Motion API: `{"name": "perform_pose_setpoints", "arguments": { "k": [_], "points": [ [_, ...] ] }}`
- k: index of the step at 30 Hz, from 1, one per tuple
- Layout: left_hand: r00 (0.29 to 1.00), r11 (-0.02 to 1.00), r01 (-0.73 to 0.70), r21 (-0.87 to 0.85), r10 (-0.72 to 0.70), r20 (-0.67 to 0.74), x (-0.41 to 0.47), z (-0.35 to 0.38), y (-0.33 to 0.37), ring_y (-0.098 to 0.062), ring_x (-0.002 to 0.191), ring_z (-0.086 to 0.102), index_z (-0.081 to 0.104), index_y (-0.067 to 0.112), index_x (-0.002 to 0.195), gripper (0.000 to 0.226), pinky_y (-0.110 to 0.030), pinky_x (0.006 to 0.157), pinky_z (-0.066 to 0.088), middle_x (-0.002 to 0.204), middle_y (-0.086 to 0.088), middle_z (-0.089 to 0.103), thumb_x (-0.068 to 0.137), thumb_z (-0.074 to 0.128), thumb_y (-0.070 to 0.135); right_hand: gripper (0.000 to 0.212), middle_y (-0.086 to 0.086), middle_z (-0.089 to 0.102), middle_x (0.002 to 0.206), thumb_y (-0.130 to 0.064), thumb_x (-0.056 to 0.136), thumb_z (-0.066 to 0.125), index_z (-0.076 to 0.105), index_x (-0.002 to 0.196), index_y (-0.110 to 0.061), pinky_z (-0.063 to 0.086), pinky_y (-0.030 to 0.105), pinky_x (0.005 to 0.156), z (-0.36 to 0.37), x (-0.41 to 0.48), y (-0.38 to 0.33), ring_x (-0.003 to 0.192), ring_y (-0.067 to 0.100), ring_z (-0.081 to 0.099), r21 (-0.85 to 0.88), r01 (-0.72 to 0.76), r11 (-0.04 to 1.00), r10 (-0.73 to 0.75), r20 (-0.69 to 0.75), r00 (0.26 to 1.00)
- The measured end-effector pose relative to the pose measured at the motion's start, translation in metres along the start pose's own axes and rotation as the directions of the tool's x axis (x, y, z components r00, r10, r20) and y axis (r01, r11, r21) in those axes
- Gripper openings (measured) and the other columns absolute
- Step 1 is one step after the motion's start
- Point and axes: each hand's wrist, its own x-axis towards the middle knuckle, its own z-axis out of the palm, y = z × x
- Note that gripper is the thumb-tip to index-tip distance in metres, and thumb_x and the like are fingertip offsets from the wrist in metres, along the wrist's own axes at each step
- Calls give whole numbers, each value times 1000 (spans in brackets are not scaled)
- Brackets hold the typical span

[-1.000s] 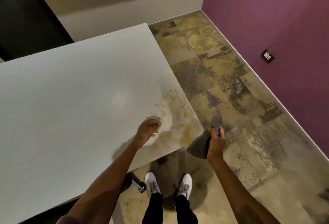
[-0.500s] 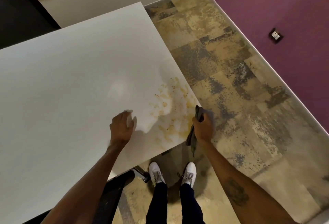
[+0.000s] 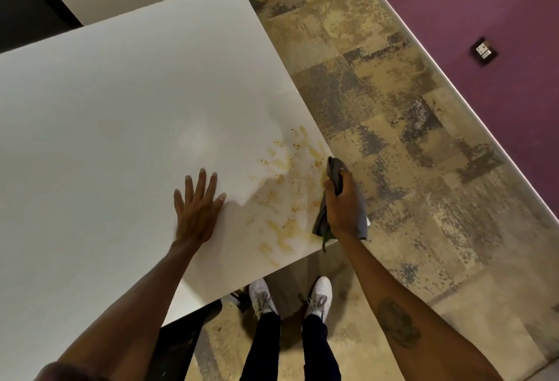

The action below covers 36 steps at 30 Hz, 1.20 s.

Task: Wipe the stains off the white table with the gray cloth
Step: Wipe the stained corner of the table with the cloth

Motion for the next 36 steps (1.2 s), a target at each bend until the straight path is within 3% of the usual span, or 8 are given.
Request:
{"name": "perform_pose_setpoints", "arguments": {
  "k": [4, 7, 12, 21, 27, 36],
  "points": [
    [1000, 995, 4, -95, -6, -29, -2, 10, -4, -33, 161, -5, 6, 25, 166, 80, -61, 126, 2, 174, -3, -3, 97, -4, 64, 65, 6, 22, 163, -37, 102, 48, 18, 156, -18, 26, 49, 121, 9, -4, 16, 151, 26, 18, -132, 58, 990, -57, 11, 998],
    [999, 997, 4, -77, -8, -53, -4, 12, -3, -29, 161, -7, 4, 27, 166, 80, -56, 128, -1, 173, -1, -6, 97, -13, 64, 69, 6, 18, 164, -40, 102, 45, 12, 157, -16, 22, 48, 123, 7, 0, 21, 152, 24, 15, -227, 90, 970, -95, -11, 995],
    [995, 997, 49, -67, -54, -81, -3, 18, -3, -27, 161, -3, 11, 25, 166, 69, -56, 128, 5, 174, 0, -2, 103, 4, 53, 74, 8, 13, 165, -52, 102, 33, 6, 157, -10, 4, 38, 126, 11, 1, 22, 153, 22, 7, -482, 134, 866, -141, 21, 990],
    [994, 999, 51, -8, -52, -93, 4, 27, -7, -32, 161, 5, 19, 21, 165, 68, -62, 126, 8, 174, -4, 7, 104, 15, 52, 66, 5, 7, 166, -47, 104, 21, 0, 157, -13, 8, 38, 126, 22, 22, 15, 153, 15, 1, -516, 168, 840, -180, 27, 983],
    [995, 999, 38, 21, -36, -98, 6, 31, -11, -34, 160, 9, 25, 20, 164, 70, -64, 125, 11, 173, -6, 13, 106, 7, 55, 63, 8, 15, 165, -40, 105, 29, 9, 156, -9, 14, 39, 125, 39, 78, -14, 153, 20, 11, -476, 311, 823, -275, 145, 950],
    [987, 999, 34, -27, -38, -159, 13, 33, -12, -32, 161, 8, 27, 22, 163, 66, -63, 125, 11, 173, -2, 13, 108, 11, 54, 68, 9, 10, 166, -44, 104, 30, 2, 157, -11, 11, 41, 126, 70, 154, -54, 153, 20, 7, -473, 519, 712, -427, 294, 855]
  ]
}}
